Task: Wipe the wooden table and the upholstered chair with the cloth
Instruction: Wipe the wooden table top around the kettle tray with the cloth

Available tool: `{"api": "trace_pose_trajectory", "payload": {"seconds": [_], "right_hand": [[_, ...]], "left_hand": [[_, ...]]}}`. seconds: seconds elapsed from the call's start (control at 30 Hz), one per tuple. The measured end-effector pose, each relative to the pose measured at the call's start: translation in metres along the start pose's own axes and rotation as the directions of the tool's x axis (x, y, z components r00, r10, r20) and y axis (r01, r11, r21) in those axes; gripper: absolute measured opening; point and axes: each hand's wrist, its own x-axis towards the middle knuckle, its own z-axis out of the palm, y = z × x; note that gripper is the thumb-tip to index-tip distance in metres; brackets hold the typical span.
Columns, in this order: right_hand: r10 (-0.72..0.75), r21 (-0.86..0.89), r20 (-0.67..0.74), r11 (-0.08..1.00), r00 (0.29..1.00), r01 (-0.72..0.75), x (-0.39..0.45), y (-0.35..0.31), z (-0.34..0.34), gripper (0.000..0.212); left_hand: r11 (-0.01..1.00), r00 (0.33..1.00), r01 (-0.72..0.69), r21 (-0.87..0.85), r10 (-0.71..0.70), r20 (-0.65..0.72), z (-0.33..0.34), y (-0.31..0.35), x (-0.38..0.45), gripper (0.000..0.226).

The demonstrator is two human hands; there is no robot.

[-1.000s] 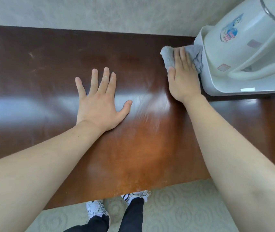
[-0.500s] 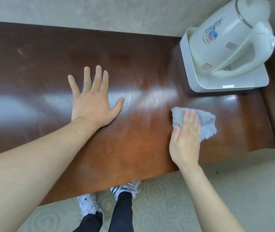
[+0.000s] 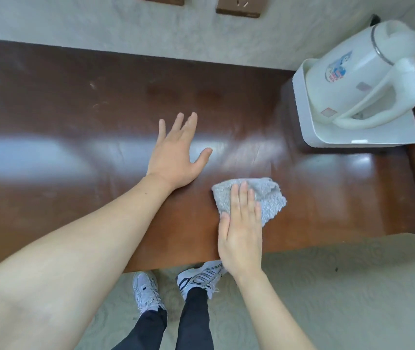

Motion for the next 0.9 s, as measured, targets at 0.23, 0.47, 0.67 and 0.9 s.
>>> {"api": "trace_pose_trajectory", "payload": {"seconds": [0.23,0.47,0.67,0.9], "right_hand": [[-0.068,-0.09,0.035,0.993,0.997,0.071,0.037,0.007,-0.001,0.062],[-0.11,-0.133,-0.028,0.985,0.993,0.106,0.167,0.002,-0.009,0.059],[-0.16,-0.128,0.025,0.979,0.987,0.161,0.239,-0.003,-0.015,0.057],[-0.387,-0.008,0.114,0.92,0.915,0.391,0.117,0.029,-0.021,0.057]], "left_hand": [[0.93,0.995,0.015,0.366,-0.051,0.089,0.0,-0.017,-0.067,0.091],[0.891,0.989,0.132,0.434,-0.15,0.007,0.025,-0.017,-0.081,0.094],[0.878,0.988,0.143,0.457,-0.15,-0.022,0.027,-0.018,-0.081,0.1],[0.855,0.981,0.173,0.489,-0.195,-0.006,0.021,-0.011,-0.082,0.103]]}}
